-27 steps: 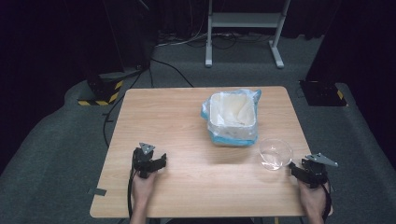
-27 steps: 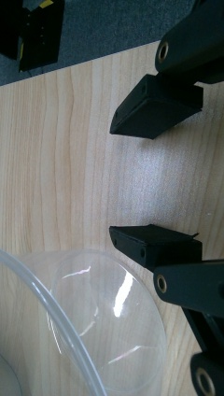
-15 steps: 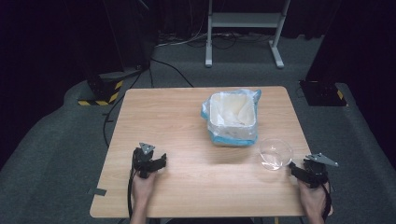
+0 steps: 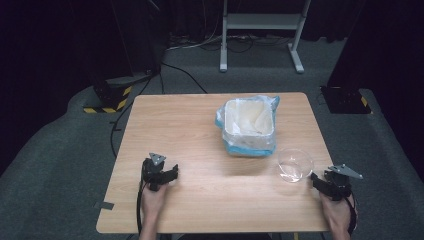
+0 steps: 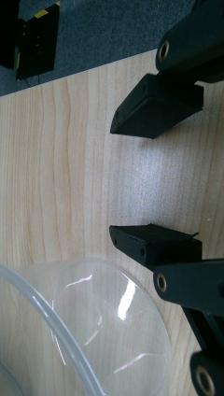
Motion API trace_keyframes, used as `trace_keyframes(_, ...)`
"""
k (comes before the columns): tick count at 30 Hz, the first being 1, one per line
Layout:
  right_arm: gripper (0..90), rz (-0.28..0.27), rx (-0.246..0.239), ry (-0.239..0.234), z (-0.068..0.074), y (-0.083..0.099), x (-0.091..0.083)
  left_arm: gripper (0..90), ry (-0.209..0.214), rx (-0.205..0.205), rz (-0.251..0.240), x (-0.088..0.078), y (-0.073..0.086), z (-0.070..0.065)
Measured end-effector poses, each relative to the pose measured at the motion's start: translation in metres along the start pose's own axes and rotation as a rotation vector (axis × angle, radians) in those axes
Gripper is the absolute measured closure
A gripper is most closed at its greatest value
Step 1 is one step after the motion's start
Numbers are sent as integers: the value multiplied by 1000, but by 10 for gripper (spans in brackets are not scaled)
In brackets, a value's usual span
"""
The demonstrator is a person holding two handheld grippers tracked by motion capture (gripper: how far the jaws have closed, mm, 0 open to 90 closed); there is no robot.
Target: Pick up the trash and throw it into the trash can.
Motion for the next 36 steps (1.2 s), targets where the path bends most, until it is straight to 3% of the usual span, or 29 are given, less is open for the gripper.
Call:
trace_keyframes(16,471,-14,51,-43,-2,1,-7,279,0,0,0,0,0,0)
trace_keyframes(27,490,-52,77,-82,1,-6,-26,279,0,0,0,0,0,0)
trace_keyframes(36,490,-84,78,-82,0,-12,-39,279,0,0,0,0,0,0)
Point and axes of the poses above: each handheld gripper's, and its own axes: x roughly forward along the jaws, y roughly out of its underside, z roughly to its left, the point moved 8 cm from there along x, roughly forward along the jaws, and after that the axes turned 5 degrees about x, right-handed, at the moved point
